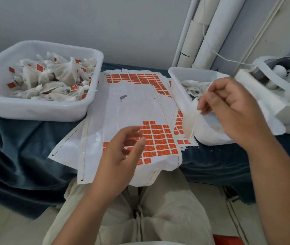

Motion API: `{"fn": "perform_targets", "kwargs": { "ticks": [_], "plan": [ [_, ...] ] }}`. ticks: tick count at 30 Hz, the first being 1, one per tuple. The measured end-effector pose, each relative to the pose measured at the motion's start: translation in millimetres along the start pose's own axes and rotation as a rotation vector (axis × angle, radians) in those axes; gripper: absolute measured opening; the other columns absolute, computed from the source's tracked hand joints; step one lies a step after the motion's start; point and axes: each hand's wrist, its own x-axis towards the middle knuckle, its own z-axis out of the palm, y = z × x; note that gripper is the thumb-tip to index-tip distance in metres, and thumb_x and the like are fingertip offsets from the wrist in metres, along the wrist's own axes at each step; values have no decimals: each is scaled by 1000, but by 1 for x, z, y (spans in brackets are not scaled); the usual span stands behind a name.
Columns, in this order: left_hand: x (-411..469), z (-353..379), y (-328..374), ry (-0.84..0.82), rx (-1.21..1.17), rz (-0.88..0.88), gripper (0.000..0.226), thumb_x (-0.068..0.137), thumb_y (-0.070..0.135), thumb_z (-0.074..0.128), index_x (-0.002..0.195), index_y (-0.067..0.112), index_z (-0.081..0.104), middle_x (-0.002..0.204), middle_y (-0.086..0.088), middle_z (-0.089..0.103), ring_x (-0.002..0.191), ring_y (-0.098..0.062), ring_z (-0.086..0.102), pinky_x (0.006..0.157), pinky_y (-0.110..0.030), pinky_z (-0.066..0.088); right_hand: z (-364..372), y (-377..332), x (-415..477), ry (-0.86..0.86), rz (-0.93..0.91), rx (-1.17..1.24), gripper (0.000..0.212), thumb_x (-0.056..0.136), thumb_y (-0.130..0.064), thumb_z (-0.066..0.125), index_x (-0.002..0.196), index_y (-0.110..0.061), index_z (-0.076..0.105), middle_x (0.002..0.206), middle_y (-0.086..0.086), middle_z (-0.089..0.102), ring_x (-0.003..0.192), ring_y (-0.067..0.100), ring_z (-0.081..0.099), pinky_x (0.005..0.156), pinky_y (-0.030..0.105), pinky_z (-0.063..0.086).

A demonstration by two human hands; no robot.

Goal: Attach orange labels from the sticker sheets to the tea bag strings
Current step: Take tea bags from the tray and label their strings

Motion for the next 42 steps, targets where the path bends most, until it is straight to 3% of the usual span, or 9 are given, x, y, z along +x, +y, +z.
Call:
{"fn": "perform_targets", "kwargs": {
  "ticks": [5,8,12,16,23,27,32,39,42],
  "plan": [
    [-5,0,5,-108,-97,-74,70,82,76,63,144,44,53,139,24,63,127,0,61,102,-29,55,55,-4,-24,-291,90,208,16,107,-19,54,99,-30,63,90,2,75,84,16,73,79,23,58],
    [-5,-1,9,-303,-140,-163,51,80,73,67,122,43,69,117,15,75,110,-6,70,90,-28,56,80,-1,-38,-321,161,405,12,108,-23,53,101,-23,62,91,6,74,86,23,73,80,30,60],
    [-7,3,9,-177,-133,-173,25,81,61,77,89,38,72,81,14,70,75,-4,67,62,-14,49,94,7,-53,-182,221,526,15,103,-38,57,101,-26,66,93,5,74,88,20,72,81,28,59],
    [-9,10,6,-97,-76,-80,19,89,52,77,88,34,71,81,13,70,72,-3,65,61,-12,48,102,11,-62,-38,346,698,15,94,-40,66,93,-26,71,87,5,72,82,17,67,79,28,57],
    [-13,17,5,-76,76,57,26,107,38,56,84,37,66,80,24,67,77,0,62,68,-8,43,99,11,-57,239,515,1064,7,100,-16,61,99,-9,60,73,1,59,64,9,49,59,19,47],
    [-16,25,3,-110,195,60,33,108,49,43,84,36,60,78,24,63,75,-1,61,64,-9,43,97,15,-58,246,463,893,13,108,-14,56,97,-13,64,75,-1,60,67,9,52,63,19,49],
    [-14,18,-2,-283,458,109,32,94,71,33,87,45,50,79,28,60,87,8,61,64,-6,42,79,15,-62,148,159,427,10,104,-31,59,98,-28,67,87,2,73,76,12,65,72,21,55],
    [-11,9,-2,-267,580,217,39,103,59,30,100,40,64,92,24,64,88,-2,63,71,-8,41,69,14,-62,241,89,284,8,105,-31,60,102,-34,67,95,-2,77,79,13,70,73,22,58],
    [-12,10,-4,-351,543,245,47,108,57,30,108,30,69,96,16,68,89,-6,63,75,-23,50,67,9,-63,163,91,279,6,103,-29,64,101,-31,70,88,-6,73,76,8,69,70,17,56]
  ]
}}
